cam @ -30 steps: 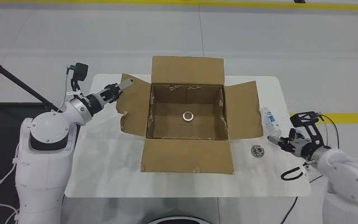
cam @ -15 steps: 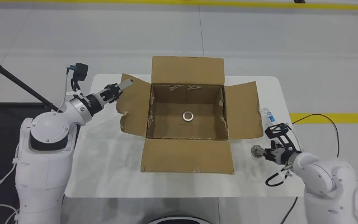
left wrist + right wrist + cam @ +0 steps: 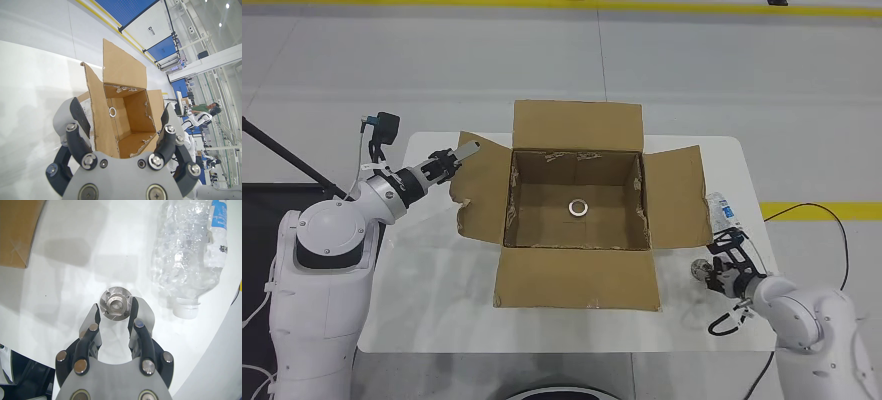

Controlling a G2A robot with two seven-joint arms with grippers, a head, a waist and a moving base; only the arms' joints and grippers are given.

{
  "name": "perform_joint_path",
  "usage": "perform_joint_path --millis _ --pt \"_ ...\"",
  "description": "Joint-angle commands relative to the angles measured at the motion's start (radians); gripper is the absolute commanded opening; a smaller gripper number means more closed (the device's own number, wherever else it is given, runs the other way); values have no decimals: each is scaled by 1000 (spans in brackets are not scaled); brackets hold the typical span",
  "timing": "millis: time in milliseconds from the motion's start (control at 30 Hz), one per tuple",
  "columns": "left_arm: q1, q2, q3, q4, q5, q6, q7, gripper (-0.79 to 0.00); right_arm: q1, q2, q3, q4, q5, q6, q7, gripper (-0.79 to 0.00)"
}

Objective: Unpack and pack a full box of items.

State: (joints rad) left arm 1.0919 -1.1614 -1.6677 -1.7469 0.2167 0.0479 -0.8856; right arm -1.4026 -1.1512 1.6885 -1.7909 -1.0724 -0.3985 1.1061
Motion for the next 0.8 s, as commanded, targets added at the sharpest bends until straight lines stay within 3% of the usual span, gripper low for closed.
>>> perform_joint_path --millis 0,167,367,467,533,767 --pt "0 0 0 0 0 0 0 0 2 2 -7 5 2 1 -3 -434" --pt "0 0 0 0 0 0 0 0 4 7 -20 13 0 1 -9 -446" --pt "0 0 0 0 0 0 0 0 14 12 -34 30 -4 10 -14 -551" --pt "0 0 0 0 0 0 0 0 22 15 -37 39 5 17 -14 -723" --pt "0 0 0 0 0 0 0 0 27 17 -33 38 11 20 -13 -785" --pt "0 0 0 0 0 0 0 0 26 28 22 -32 48 48 -13 -785"
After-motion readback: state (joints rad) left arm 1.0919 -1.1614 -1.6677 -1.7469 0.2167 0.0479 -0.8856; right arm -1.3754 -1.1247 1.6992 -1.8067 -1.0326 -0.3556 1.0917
